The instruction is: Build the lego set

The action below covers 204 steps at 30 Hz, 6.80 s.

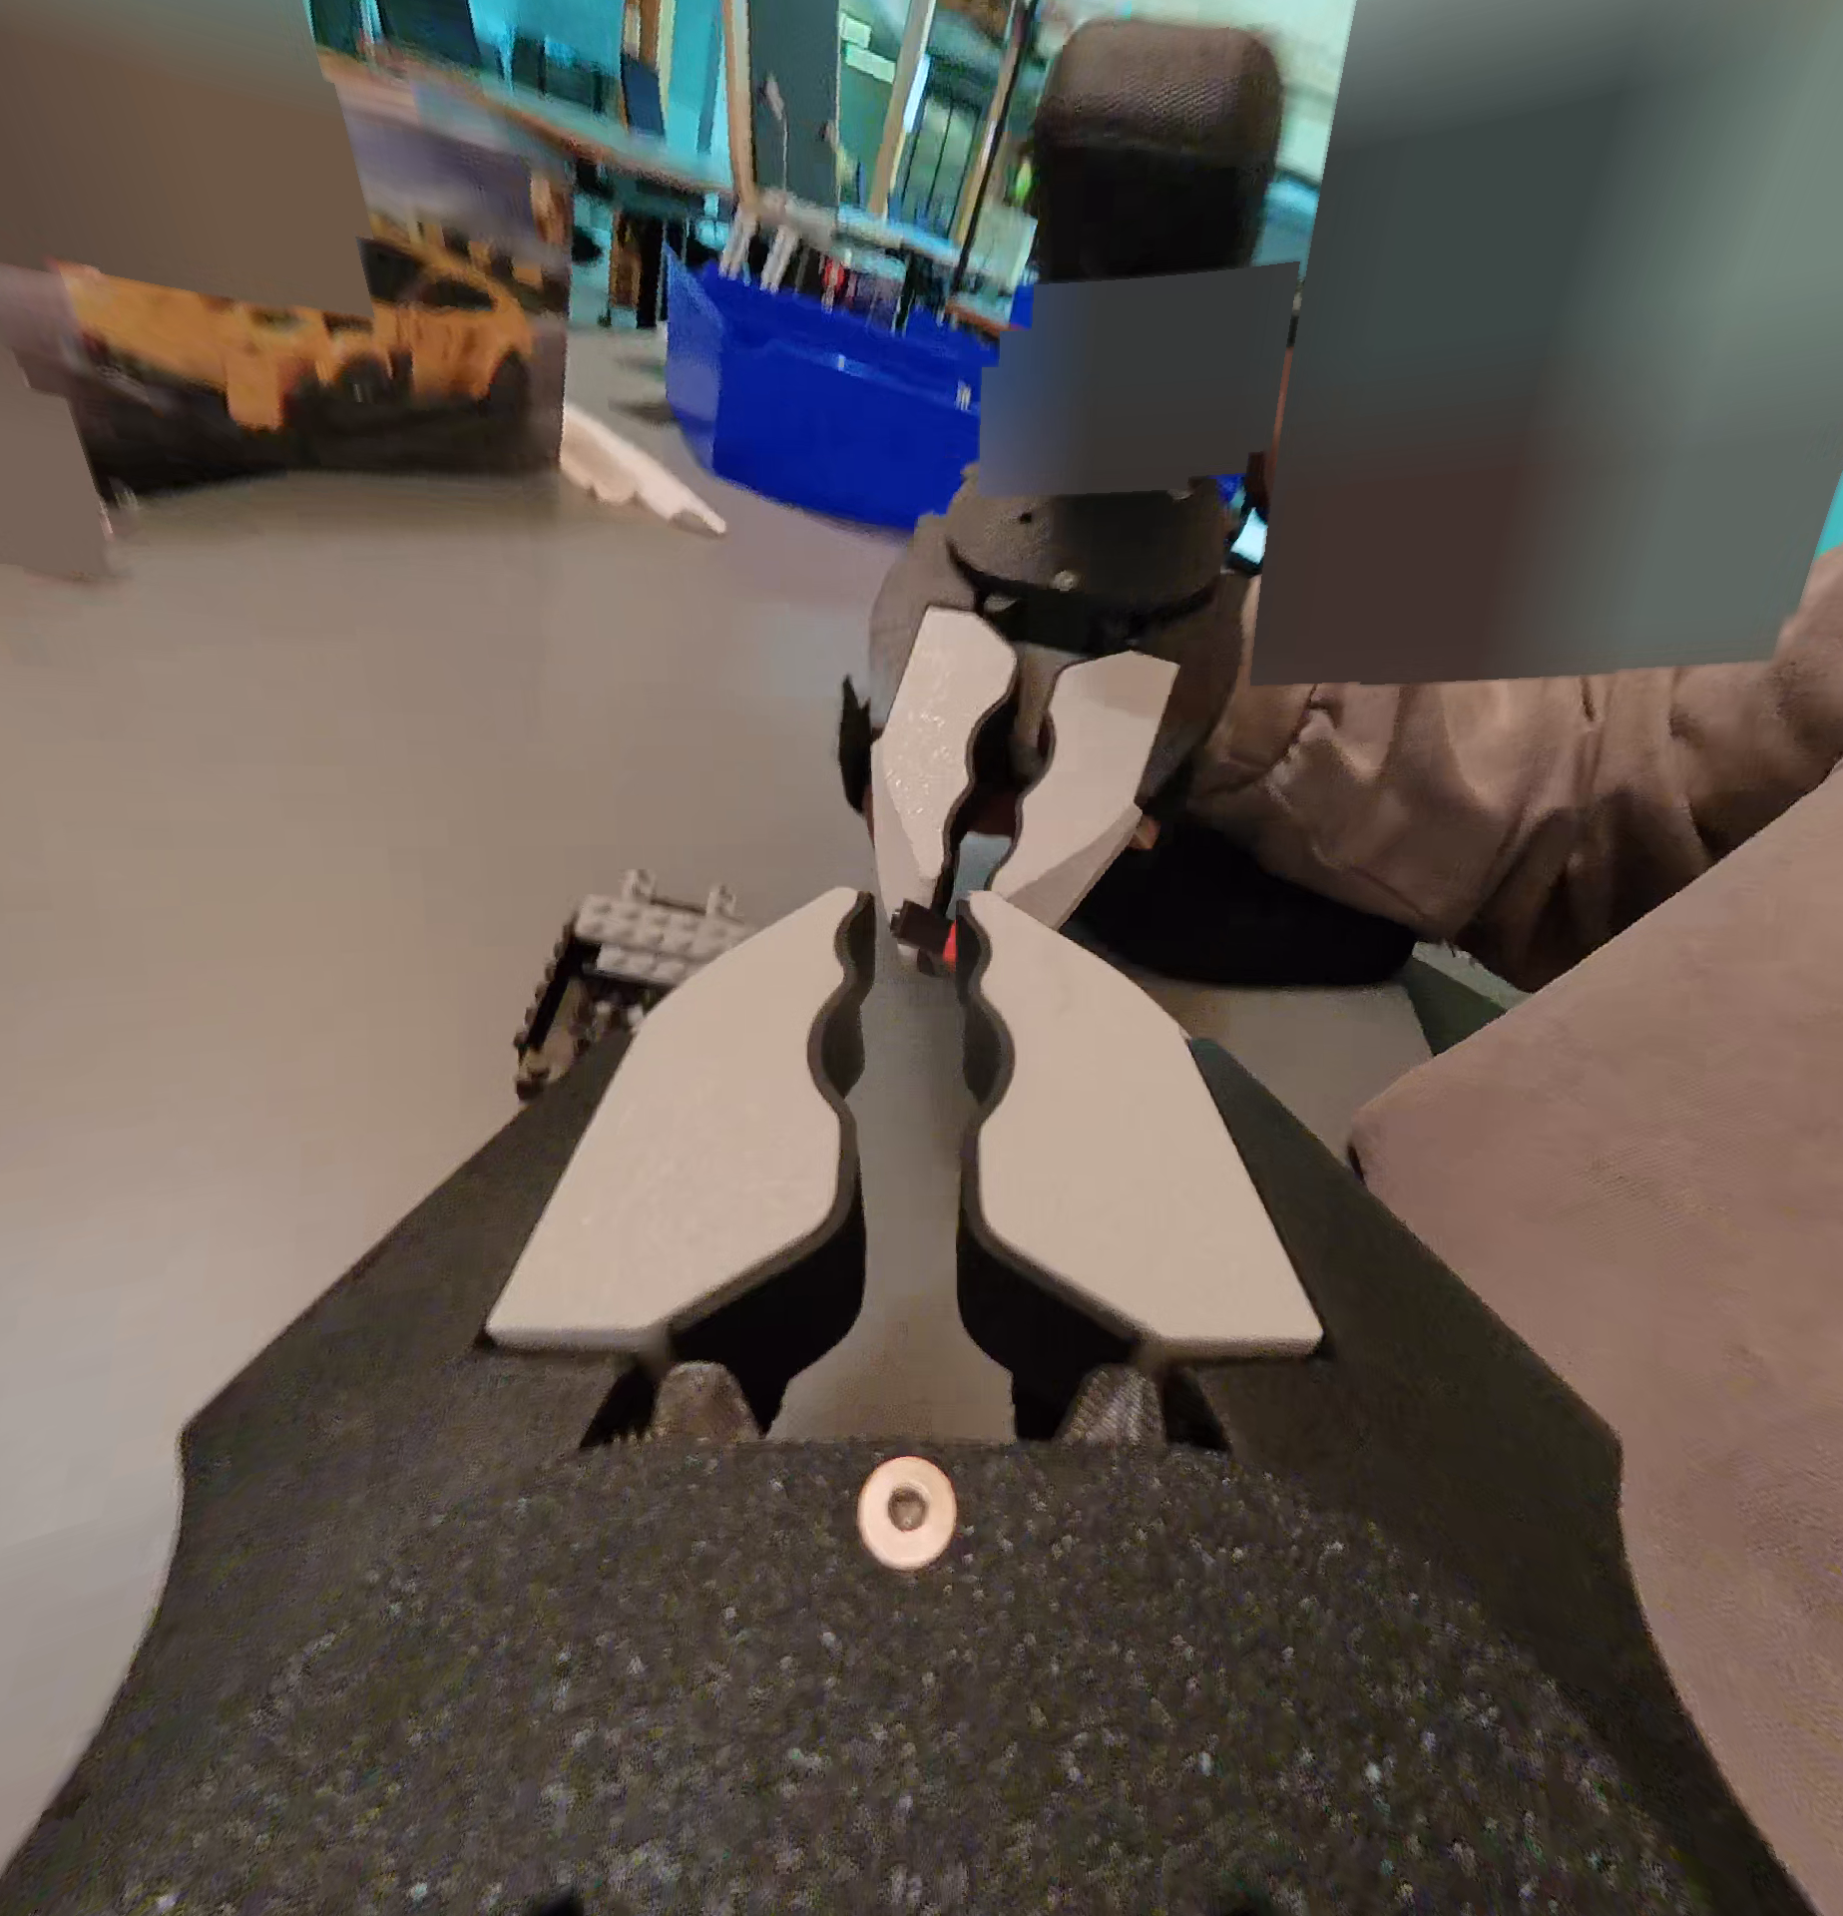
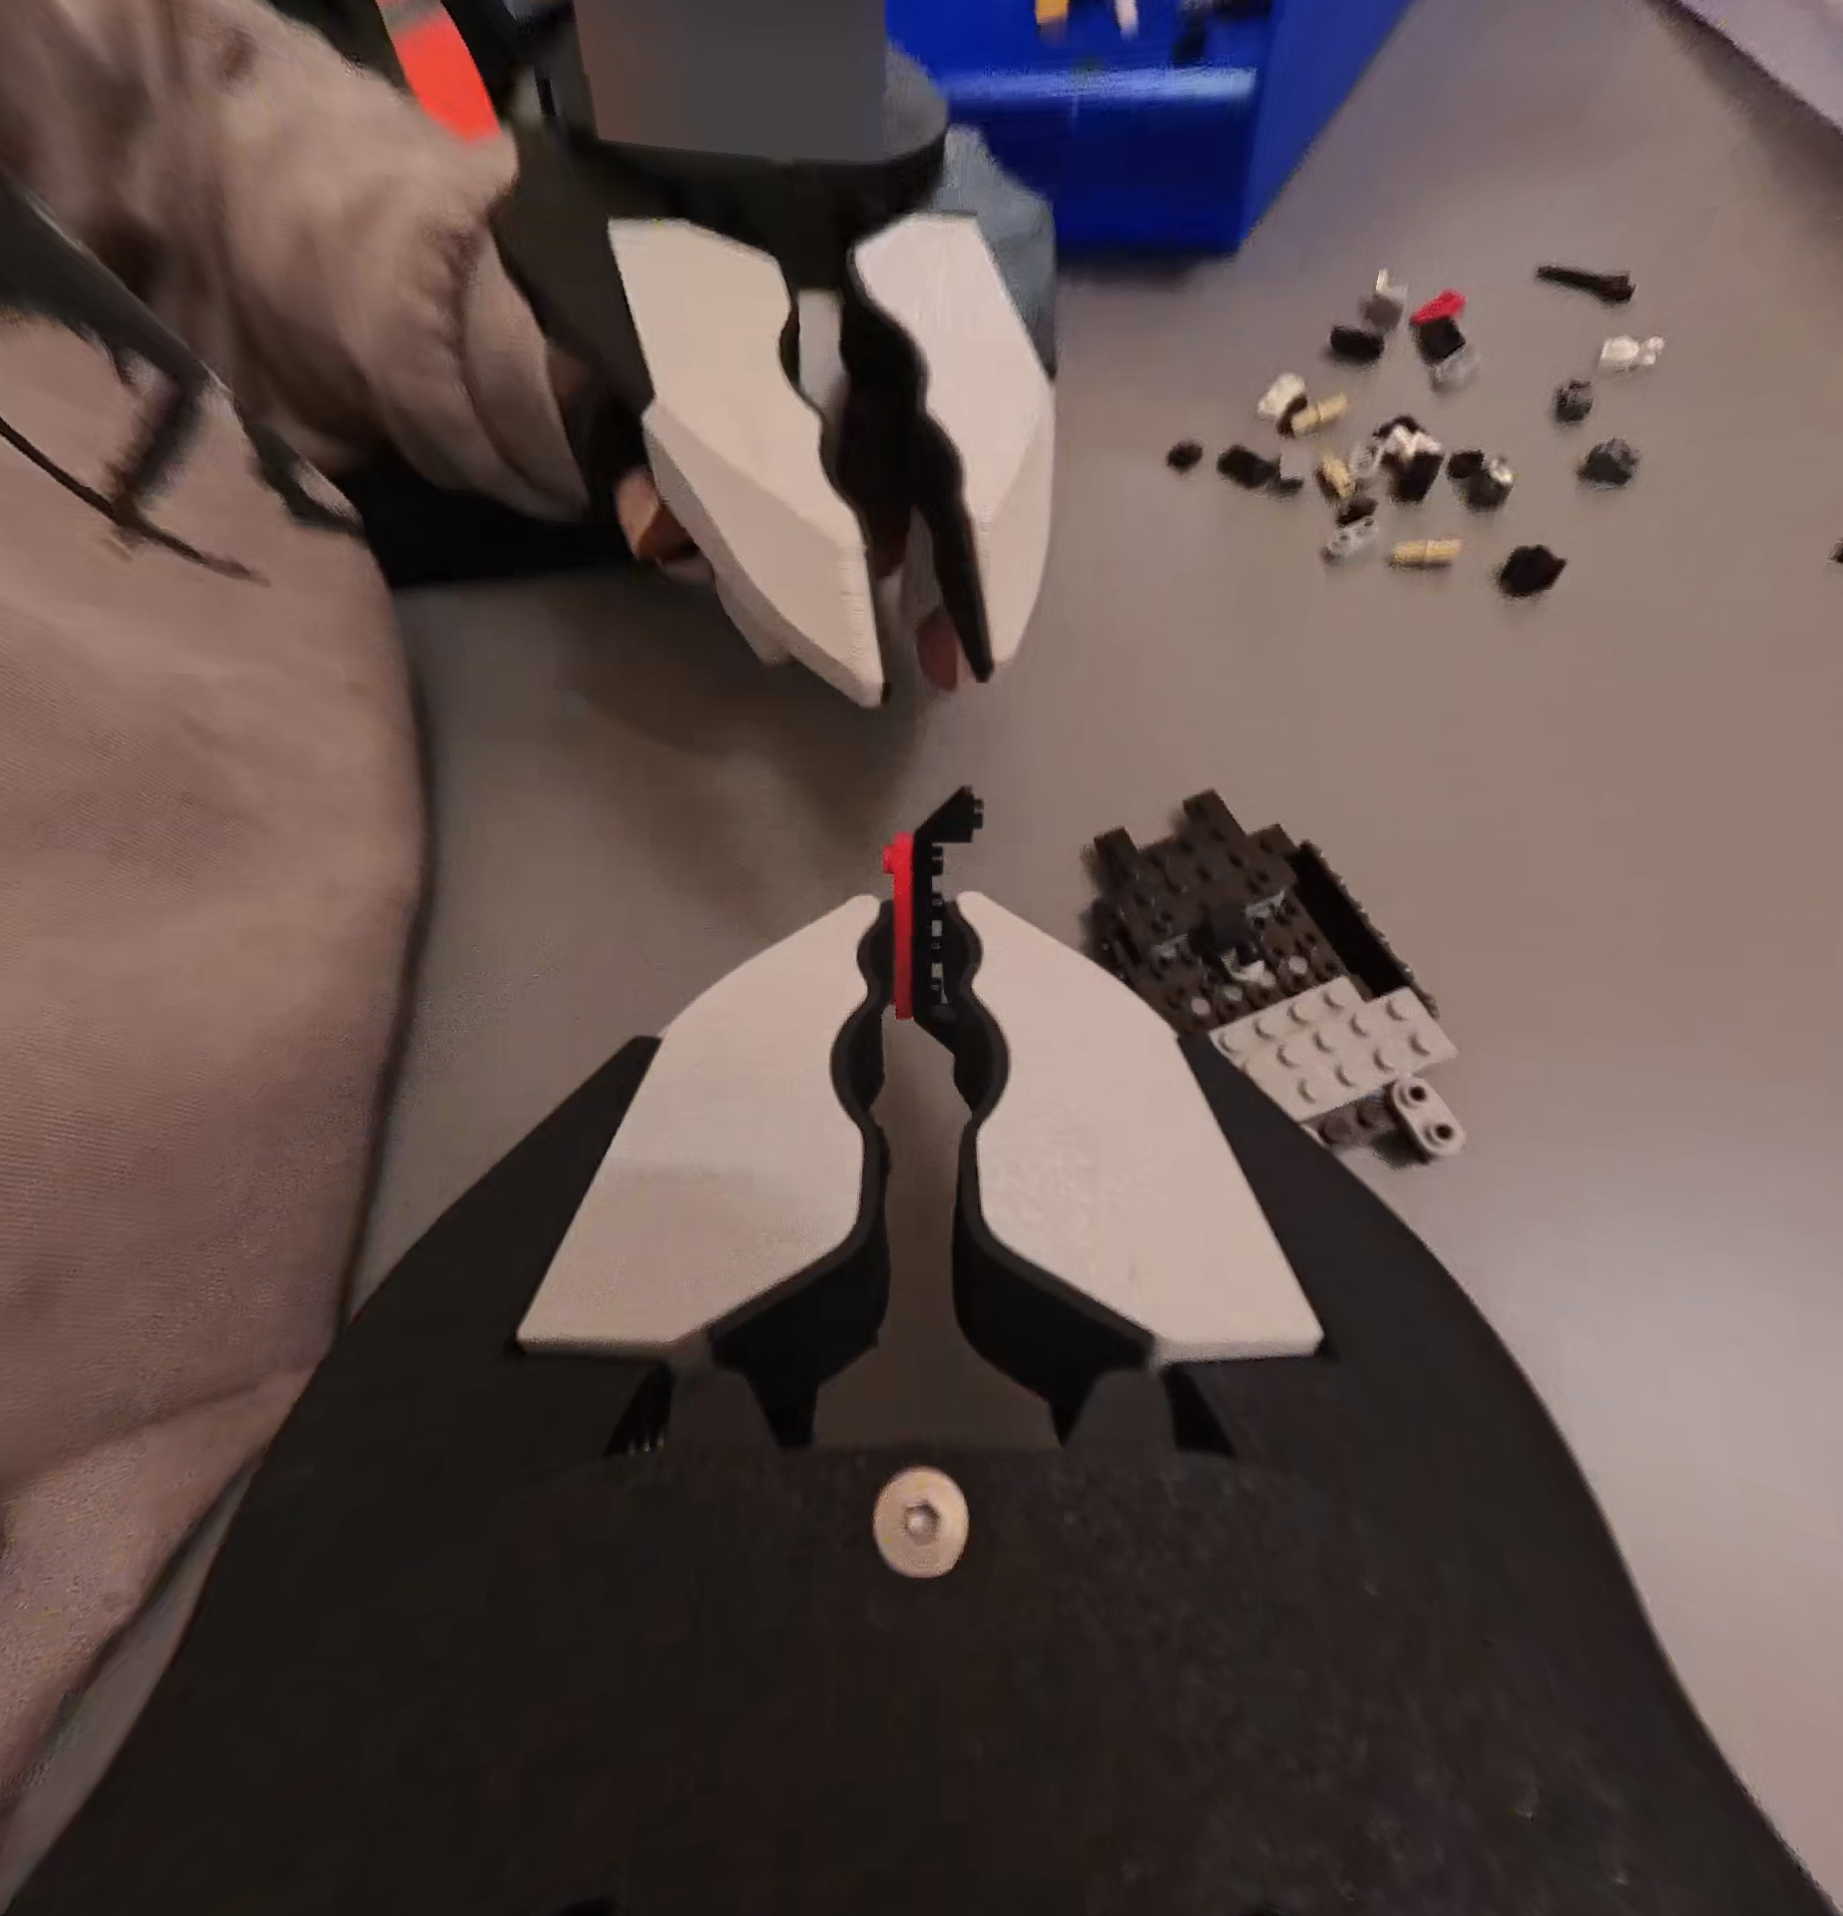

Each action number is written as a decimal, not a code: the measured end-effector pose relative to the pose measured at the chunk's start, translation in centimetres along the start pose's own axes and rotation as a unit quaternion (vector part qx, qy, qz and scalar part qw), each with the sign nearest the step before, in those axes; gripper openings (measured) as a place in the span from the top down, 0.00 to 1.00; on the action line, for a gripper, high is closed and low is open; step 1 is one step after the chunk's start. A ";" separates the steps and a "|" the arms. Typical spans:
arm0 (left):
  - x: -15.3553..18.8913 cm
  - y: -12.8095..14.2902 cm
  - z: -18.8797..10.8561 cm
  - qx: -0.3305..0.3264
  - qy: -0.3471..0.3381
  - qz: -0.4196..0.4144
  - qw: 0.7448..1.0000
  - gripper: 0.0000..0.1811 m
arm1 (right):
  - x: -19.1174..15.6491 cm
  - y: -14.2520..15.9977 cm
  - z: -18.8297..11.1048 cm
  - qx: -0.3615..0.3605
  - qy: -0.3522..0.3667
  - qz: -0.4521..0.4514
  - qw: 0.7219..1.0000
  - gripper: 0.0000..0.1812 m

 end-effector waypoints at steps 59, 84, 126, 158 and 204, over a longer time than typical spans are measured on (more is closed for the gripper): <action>2.3 -2.2 -1.3 0.070 0.085 0.117 0.987 0.96 | -2.2 -3.4 -1.5 0.188 -0.032 -0.028 0.981 0.96; 1.2 -2.3 -2.5 0.061 0.091 0.108 0.988 0.96 | -0.8 -0.2 -0.7 -0.080 0.016 -0.108 0.991 0.90; 1.4 -1.8 -2.6 0.061 0.112 0.085 0.988 0.96 | 1.1 3.8 -1.9 -0.226 0.138 -0.149 0.953 0.96; 1.2 -1.5 -2.4 0.047 0.130 0.069 0.988 0.96 | 6.0 -1.5 -0.8 -0.341 0.122 -0.127 0.923 0.96; 1.2 -1.4 -2.5 0.059 0.116 0.086 0.988 0.96 | 5.0 1.3 -1.0 -0.197 0.004 -0.104 0.975 0.96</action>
Point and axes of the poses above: each gripper's, where its closed fingertips meet, z out along the fingers, y out of its underside, x = y × z across the jaws, the point moved 9 cm from there along -z, back along the fingers, and after that the axes turned 5 degrees about y, right-handed, at the moved point
